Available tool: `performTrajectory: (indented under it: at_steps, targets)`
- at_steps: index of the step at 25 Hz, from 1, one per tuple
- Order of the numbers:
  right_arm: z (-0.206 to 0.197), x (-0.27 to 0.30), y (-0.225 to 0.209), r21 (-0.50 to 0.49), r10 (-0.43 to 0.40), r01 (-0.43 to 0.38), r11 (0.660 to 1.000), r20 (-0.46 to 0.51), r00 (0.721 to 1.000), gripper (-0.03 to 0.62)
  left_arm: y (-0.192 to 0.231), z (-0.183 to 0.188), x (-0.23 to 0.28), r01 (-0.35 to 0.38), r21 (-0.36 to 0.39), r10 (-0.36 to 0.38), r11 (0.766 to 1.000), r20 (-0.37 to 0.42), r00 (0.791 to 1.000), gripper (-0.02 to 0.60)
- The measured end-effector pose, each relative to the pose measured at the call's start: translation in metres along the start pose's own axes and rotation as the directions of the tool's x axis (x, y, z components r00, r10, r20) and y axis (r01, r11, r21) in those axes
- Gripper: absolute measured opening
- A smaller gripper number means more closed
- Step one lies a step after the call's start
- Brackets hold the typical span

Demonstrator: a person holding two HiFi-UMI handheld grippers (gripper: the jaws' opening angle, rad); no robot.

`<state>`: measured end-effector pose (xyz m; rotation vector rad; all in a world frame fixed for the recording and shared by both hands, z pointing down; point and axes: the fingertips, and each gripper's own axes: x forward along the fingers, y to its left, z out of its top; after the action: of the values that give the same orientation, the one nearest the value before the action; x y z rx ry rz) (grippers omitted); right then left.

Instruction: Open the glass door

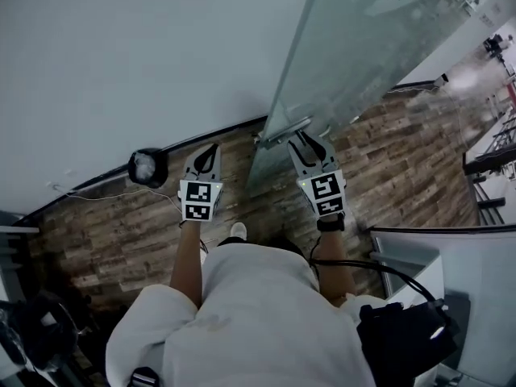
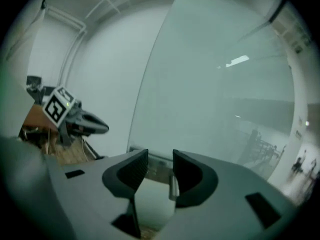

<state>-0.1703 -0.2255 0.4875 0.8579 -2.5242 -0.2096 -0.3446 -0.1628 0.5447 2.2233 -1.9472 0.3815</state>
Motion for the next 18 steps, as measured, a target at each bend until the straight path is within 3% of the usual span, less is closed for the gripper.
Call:
performTrajectory:
  at_steps: [3,5,7,9,11,15,18]
  targets:
    - [-0.028,0.03,-0.015,-0.21,-0.05,0.01,0.978,-0.183,0.982,0.166,0.024,-0.004,0.006,-0.02,-0.017,0.02,1.0,-0.007,1.0,0.0]
    - [-0.042,0.055,-0.022,-0.339,-0.076,-0.028,0.94,-0.289,0.954,0.166,0.038,-0.009,0.011,-0.039,-0.035,0.038,0.999,-0.015,0.999,0.0]
    - [-0.055,0.092,-0.035,-0.401,-0.082,-0.08,0.913,-0.371,0.925,0.166,0.053,-0.011,0.028,-0.053,-0.049,0.052,0.997,-0.025,0.998,0.0]
    - [-0.064,0.138,-0.052,-0.415,-0.071,-0.123,0.901,-0.423,0.903,0.164,0.072,-0.011,0.055,-0.07,-0.062,0.067,0.996,-0.038,0.997,0.0]
    - [-0.064,0.164,-0.058,-0.411,-0.062,-0.134,0.902,-0.429,0.901,0.16,0.083,-0.009,0.066,-0.088,-0.069,0.084,0.994,-0.046,0.995,0.0]
    - [-0.047,0.16,-0.043,-0.341,0.002,-0.121,0.932,-0.33,0.944,0.16,0.092,-0.006,0.046,-0.135,-0.067,0.133,0.989,-0.039,0.99,0.0]
    - [-0.03,0.17,-0.027,-0.314,0.021,-0.122,0.941,-0.307,0.951,0.161,0.109,0.0,0.03,-0.174,-0.069,0.172,0.982,-0.043,0.984,0.0]
